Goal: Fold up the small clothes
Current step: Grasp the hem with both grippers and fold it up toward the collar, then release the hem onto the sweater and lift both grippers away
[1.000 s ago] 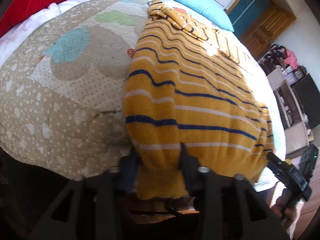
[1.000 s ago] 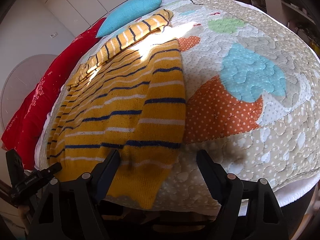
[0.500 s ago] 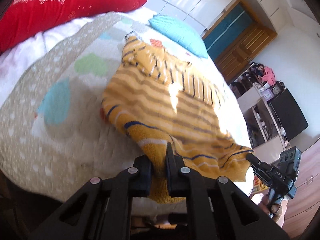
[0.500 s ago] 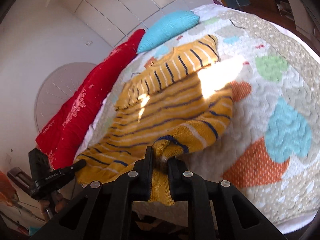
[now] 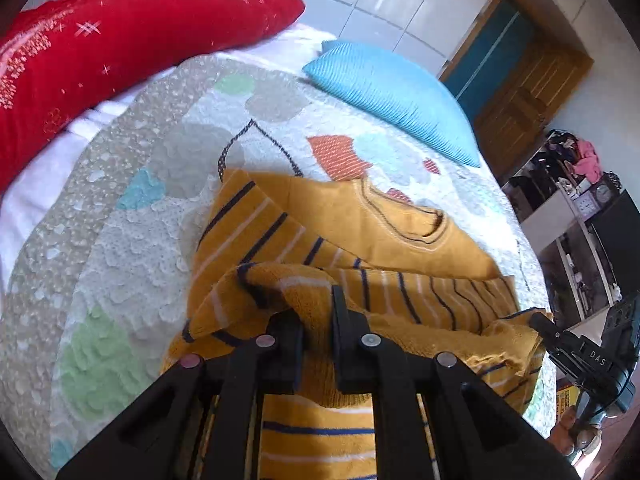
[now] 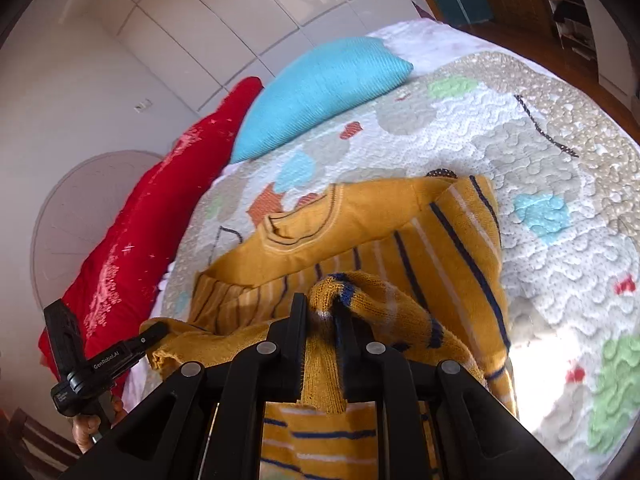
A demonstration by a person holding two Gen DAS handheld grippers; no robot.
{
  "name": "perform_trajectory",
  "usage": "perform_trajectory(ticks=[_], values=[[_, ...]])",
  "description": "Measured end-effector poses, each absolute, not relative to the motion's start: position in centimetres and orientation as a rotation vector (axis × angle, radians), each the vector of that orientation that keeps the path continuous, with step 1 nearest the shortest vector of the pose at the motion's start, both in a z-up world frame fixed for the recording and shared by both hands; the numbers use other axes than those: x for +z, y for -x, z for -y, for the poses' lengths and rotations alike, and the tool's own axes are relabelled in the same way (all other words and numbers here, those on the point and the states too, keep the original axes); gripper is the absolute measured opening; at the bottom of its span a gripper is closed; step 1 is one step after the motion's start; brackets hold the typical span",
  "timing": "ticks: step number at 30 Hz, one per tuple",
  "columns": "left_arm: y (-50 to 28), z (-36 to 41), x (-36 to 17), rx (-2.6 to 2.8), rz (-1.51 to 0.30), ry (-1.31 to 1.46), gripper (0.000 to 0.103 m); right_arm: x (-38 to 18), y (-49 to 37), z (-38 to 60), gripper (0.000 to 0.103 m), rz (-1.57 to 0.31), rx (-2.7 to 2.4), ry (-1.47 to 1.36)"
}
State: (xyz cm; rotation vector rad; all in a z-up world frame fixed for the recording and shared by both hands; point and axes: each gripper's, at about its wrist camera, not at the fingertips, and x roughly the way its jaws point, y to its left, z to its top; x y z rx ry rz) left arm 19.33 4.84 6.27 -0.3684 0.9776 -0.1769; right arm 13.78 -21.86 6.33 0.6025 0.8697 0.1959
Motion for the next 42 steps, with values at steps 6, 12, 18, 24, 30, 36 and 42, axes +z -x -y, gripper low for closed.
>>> perform_trajectory(ticks=[6, 12, 18, 24, 30, 36, 42], values=[[-23.5, -7.6, 3.0, -0.246, -1.026, 0.632, 0.017, 1.6, -19.4, 24.3, 0.024, -0.954, 0.216, -0.78], [-25.7, -9.4, 1.0, -0.265, -1.044, 0.825, 0.037, -0.1, -22.7, 26.8, 0.053, -0.923, 0.184, -0.926], [-27.4, -11.6, 2.4, -0.208, -0.966, 0.902, 0.065, 2.6, -23.9, 26.3, 0.064, -0.887, 0.133, -0.787], [-26.3, -10.4, 4.4, -0.159, -0.988, 0.702, 0.069, 6.2, -21.3, 23.0, 0.065, -0.81, 0.147, -0.537], [-25.5, -4.4, 3.4, -0.175, -1.026, 0.347, 0.073, 2.8, -22.4, 17.5, 0.064, -0.948, 0.269, -0.359], [-26.8, -6.0, -0.2, -0.07, -1.017, 0.337, 0.073, -0.7, -25.3, 18.5, 0.064, -0.907, 0.119, -0.294], [-26.1, -3.6, -0.5, -0.051, -0.964, 0.172, 0.084, -0.5, -25.6, 17.7, 0.073, -0.895, 0.129, -0.248]])
